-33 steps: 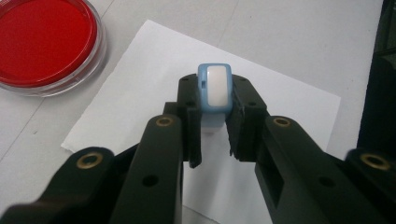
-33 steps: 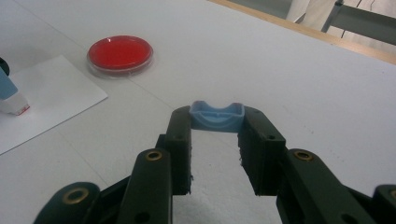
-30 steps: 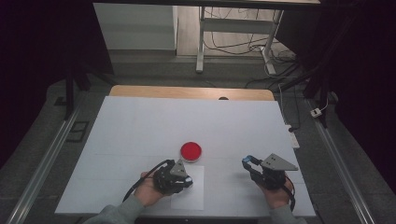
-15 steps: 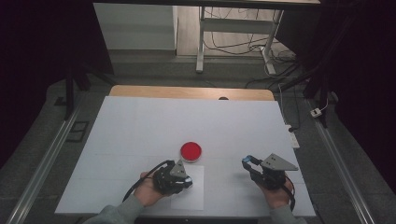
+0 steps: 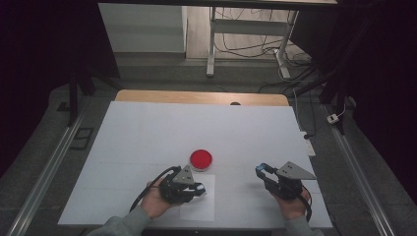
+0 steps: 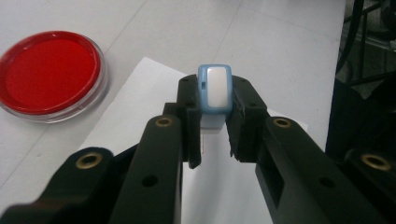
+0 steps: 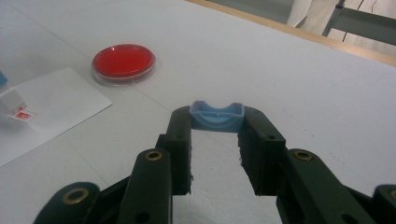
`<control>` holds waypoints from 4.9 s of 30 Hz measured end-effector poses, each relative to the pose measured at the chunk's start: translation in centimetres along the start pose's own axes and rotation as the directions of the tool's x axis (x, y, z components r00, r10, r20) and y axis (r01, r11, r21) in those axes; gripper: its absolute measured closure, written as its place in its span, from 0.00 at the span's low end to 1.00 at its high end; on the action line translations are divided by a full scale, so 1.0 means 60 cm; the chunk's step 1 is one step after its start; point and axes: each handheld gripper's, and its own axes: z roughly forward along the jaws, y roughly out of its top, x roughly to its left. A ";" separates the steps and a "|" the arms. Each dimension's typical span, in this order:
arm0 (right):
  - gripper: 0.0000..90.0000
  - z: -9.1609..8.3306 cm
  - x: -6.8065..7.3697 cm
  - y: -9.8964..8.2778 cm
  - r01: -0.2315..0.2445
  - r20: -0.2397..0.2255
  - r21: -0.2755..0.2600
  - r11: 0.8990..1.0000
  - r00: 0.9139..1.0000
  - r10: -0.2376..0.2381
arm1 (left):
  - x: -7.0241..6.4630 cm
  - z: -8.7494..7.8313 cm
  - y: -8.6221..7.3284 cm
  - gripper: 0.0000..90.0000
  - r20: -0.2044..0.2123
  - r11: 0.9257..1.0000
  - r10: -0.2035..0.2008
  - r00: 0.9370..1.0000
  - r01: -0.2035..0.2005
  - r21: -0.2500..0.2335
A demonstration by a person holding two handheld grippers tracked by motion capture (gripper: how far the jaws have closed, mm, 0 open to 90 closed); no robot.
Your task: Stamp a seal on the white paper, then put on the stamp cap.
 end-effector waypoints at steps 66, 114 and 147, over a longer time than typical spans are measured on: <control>0.72 0.007 0.003 -0.001 0.014 -0.001 0.011 1.000 1.000 -0.014 | 0.061 -0.079 0.013 0.84 -0.003 0.965 -0.187 0.982 0.184 -0.186; 0.72 0.020 0.037 0.009 0.058 -0.078 -0.008 0.998 0.995 -0.058 | 0.065 -0.078 0.012 0.84 -0.001 0.964 -0.191 0.982 0.187 -0.190; 0.72 0.086 0.118 0.029 0.103 -0.223 0.002 0.995 0.970 -0.100 | 0.068 -0.079 0.013 0.84 0.000 0.961 -0.196 0.981 0.192 -0.199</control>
